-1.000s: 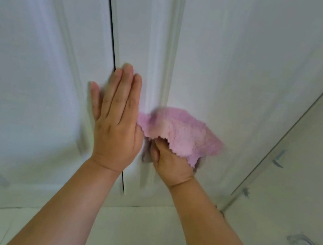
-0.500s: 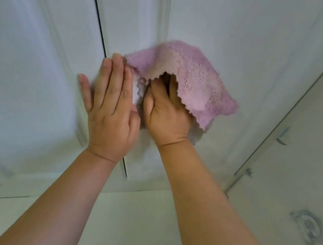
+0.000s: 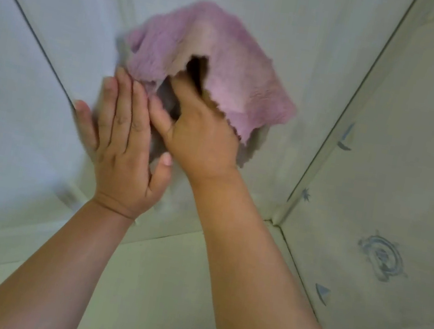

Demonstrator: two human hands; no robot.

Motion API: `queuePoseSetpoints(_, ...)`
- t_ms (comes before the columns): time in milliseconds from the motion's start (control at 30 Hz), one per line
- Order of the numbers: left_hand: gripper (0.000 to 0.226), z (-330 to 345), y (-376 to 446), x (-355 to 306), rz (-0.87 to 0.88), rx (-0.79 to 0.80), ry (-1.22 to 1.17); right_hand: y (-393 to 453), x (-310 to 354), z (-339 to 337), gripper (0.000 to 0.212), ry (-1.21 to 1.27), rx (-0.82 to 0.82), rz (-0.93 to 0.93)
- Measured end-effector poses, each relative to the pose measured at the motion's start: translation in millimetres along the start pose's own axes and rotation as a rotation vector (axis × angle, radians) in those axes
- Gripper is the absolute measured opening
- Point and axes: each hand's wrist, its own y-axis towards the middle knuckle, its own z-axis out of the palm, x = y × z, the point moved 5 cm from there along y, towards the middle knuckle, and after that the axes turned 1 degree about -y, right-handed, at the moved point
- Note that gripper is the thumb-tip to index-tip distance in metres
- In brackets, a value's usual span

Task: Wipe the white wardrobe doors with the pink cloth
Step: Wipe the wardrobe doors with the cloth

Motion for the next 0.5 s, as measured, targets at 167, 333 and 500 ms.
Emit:
queuePoseSetpoints(167,0.074,7.5,-2.9,1.3,0.032,0.059,0.174,-74.9,-35.7,6.7,0.035,-0.235,0.038,0.174)
queuePoseSetpoints(333,0.089,9.8,-1.4,1.4,0.064,0.094,0.256,-145.6,-81.5,11.6,0.038,-0.206,0.144,0.482)
queuePoseSetpoints(500,0.087,12.3,-1.1,1.2,0.047,0.080,0.270,-10.7,-77.9,-29.0,0.039,-0.203,-0.183,0.256)
